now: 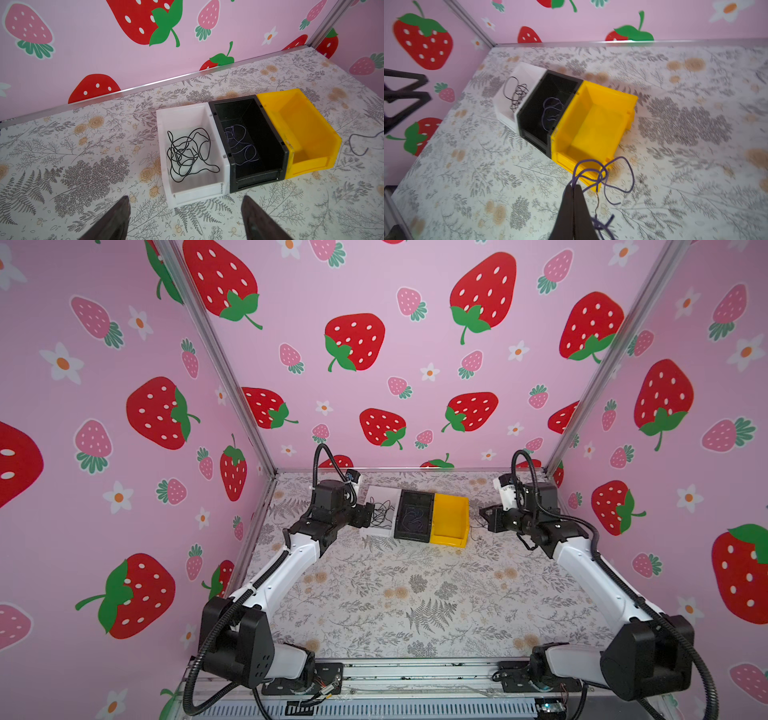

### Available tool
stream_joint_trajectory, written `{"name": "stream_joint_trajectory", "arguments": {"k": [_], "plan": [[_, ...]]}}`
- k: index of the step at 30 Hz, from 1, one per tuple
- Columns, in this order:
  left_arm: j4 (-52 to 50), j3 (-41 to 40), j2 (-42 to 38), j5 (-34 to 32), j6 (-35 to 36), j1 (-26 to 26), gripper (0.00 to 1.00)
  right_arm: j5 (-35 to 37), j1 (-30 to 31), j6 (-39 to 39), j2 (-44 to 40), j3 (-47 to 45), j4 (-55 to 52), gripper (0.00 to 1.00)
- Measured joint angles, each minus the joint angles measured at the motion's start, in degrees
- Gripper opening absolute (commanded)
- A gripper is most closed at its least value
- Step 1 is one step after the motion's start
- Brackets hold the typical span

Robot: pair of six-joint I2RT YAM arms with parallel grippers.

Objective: Untangle and sort cables by color
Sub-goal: Straighten the cable.

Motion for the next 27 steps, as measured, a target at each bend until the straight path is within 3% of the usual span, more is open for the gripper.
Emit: {"name": "stream_joint_trajectory", "arguments": {"k": [7, 16, 22, 27], "plan": [[0.13, -0.83, -2.69, 0.63, -1.2, 0.0, 0.82, -4.31, 8.17, -0.44, 9.31, 12.92, 1.18, 0.02], [4.07, -5.07, -4.94, 12.02, 4.61, -2.84, 0.81, -9.51, 11.72, -1.95, 22.08, 22.71, -0.13, 0.02], [4.83, -4.9, -1.77, 18.18, 11.26, -7.52, 0.83, -14.27, 12.24, -4.46, 22.64, 24.3, -0.87, 0.02], [6.93, -4.96, 0.63, 21.66, 14.49, -9.64, 0.86, -17.46, 12.46, -6.47, 18.84, 20.11, -1.77, 0.03]]}}
